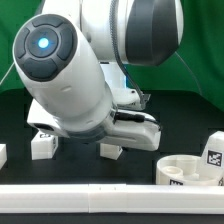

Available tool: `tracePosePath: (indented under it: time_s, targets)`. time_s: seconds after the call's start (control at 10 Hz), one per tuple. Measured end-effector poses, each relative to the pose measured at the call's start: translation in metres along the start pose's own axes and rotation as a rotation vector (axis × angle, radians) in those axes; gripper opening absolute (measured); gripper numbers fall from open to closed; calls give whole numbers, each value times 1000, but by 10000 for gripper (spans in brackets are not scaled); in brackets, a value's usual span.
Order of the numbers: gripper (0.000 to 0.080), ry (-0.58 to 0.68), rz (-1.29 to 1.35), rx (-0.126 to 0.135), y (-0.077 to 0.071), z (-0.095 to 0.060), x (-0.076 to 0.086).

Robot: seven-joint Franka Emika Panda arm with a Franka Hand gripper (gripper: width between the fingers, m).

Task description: Assemble stool

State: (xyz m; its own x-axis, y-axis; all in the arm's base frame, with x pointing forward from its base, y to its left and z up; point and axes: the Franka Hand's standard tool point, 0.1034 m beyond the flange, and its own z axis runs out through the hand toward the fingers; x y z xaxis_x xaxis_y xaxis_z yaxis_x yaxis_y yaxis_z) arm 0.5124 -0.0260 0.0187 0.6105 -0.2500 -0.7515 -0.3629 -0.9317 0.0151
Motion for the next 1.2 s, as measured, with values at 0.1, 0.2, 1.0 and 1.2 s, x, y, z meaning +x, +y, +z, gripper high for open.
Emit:
tracePosePath:
  time_s: [0.1, 0.2, 1.0, 1.2]
  targets:
    - [649, 5, -4, -3, -3, 7, 1]
    - [649, 2, -8, -6, -7, 15, 1]
    - [325, 13, 4, 8, 0, 18, 3]
    - [325, 16, 5, 11, 1, 16, 4]
